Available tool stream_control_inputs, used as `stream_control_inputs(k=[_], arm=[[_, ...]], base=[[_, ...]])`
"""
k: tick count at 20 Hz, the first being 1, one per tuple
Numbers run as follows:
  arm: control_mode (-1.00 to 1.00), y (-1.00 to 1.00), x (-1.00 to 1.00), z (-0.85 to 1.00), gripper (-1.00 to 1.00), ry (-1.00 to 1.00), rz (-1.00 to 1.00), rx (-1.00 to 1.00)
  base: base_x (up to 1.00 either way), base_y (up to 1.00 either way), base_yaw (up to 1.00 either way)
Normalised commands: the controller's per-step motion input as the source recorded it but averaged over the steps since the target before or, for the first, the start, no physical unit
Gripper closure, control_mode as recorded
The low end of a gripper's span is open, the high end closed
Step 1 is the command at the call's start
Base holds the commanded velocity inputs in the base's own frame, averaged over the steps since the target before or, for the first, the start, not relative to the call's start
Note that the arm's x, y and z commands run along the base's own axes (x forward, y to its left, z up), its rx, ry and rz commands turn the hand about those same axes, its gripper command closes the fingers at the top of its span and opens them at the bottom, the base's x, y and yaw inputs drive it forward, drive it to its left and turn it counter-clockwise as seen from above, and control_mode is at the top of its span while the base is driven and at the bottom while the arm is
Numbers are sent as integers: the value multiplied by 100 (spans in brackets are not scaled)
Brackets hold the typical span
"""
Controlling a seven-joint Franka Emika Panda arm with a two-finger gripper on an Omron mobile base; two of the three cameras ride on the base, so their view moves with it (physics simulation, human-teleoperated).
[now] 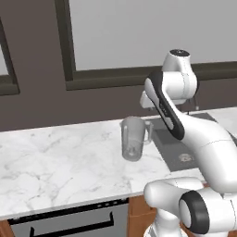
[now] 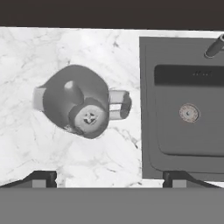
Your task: Turn on the sink faucet and place the jug under the water for a few seconds to fill it up.
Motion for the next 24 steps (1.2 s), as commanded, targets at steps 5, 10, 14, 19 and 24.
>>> stream_control_inputs(k=[5, 10, 14, 19, 24], arm=[[100, 0, 0, 0, -100, 0, 0, 0], [100, 0, 0, 0, -100, 0, 0, 0], [100, 0, 0, 0, -100, 0, 0, 0], [100, 0, 0, 0, -100, 0, 0, 0], [100, 0, 0, 0, -100, 0, 0, 0]], base=[[0, -95, -1], [1, -61, 0], [0, -77, 0], [-2, -60, -6], [0, -32, -7]])
